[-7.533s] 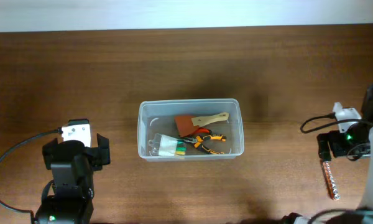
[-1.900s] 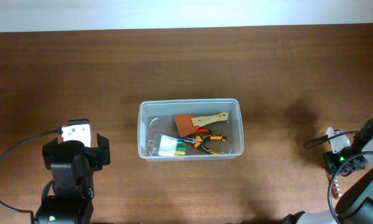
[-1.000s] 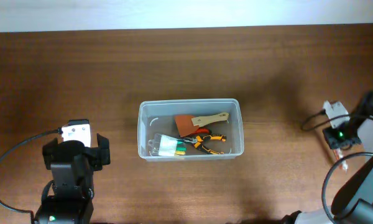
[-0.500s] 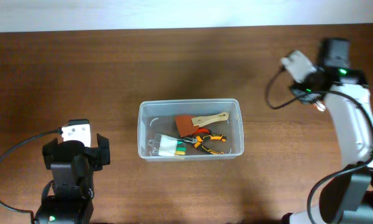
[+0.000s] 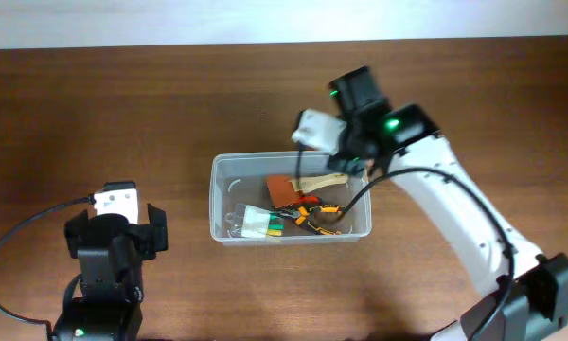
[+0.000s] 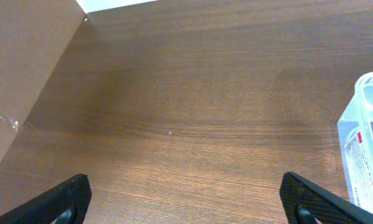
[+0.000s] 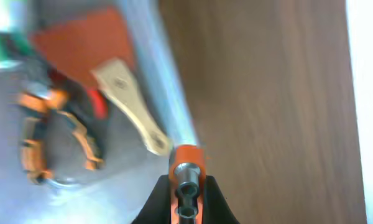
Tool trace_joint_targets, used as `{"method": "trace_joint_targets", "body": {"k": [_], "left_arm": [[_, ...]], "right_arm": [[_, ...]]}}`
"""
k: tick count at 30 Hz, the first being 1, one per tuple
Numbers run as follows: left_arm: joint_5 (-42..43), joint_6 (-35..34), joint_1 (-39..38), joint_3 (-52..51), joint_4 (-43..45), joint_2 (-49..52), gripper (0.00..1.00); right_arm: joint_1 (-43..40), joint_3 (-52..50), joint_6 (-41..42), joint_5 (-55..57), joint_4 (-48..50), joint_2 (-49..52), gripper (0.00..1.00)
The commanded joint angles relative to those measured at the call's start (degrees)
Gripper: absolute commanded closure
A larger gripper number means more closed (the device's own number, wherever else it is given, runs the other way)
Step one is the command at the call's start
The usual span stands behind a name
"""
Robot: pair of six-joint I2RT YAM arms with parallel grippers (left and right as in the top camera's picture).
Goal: Pack container
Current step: 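Lift the bit strip and carry it left over the container, then lower the bit strip into the container and open the right gripper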
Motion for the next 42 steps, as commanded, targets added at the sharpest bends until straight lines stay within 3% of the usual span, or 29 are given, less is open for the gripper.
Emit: {"method": "trace_joint_targets", "body": {"k": [1, 8, 23, 26, 30, 33, 35, 36, 41, 42], "left_arm": [[-0.39, 0.92, -0.24, 1.14, 0.11, -0.02, 0.01], [-0.42, 0.94, -0.24, 1.14, 0.11, -0.02, 0.01], [-0.39, 0.94, -0.24, 1.14, 0.11, -0.02, 0.01], [-0.39, 0.94, -0.24, 1.14, 0.11, -0.02, 0.01], [-0.39, 0.92, -0.24, 1.14, 0.11, -0.02, 0.01], [-0.39, 0.92, -0.24, 1.14, 0.11, -0.02, 0.01], [-0.39, 0.94, -0.24, 1.14, 0.11, -0.04, 0.01], [-0.39, 0.92, -0.24, 1.14, 0.11, -0.02, 0.01], [-0.39, 0.94, -0.24, 1.14, 0.11, -0.02, 0.01], [-0.39, 0.92, -0.24, 1.14, 0.11, -0.02, 0.01]], "right_arm": [[6.10, 1.55, 0.17, 0.07, -1.31, 0.09, 0.96], [11.43, -0.26, 0.17, -0.79, -2.75, 0.20, 0.95], [9.31, -9.11, 0.20, -6.71, 3.10, 3.96, 0.95], [9.31, -9.11, 0.20, -7.76, 3.26, 5.86, 0.87], [9.31, -9.11, 0.20, -7.69, 3.56, 7.41, 0.84], [9.31, -9.11, 0.20, -7.69, 4.09, 7.48, 0.71], [9.31, -9.11, 0.22, -7.69, 4.42, 7.48, 0.49], [9.31, -9.11, 0.22, -7.69, 4.44, 7.48, 0.32], [9.31, -7.65, 0.42, -7.45, 5.03, 7.17, 0.01], [9.31, -6.54, 0.46, -7.21, 5.03, 6.99, 0.01]]}}
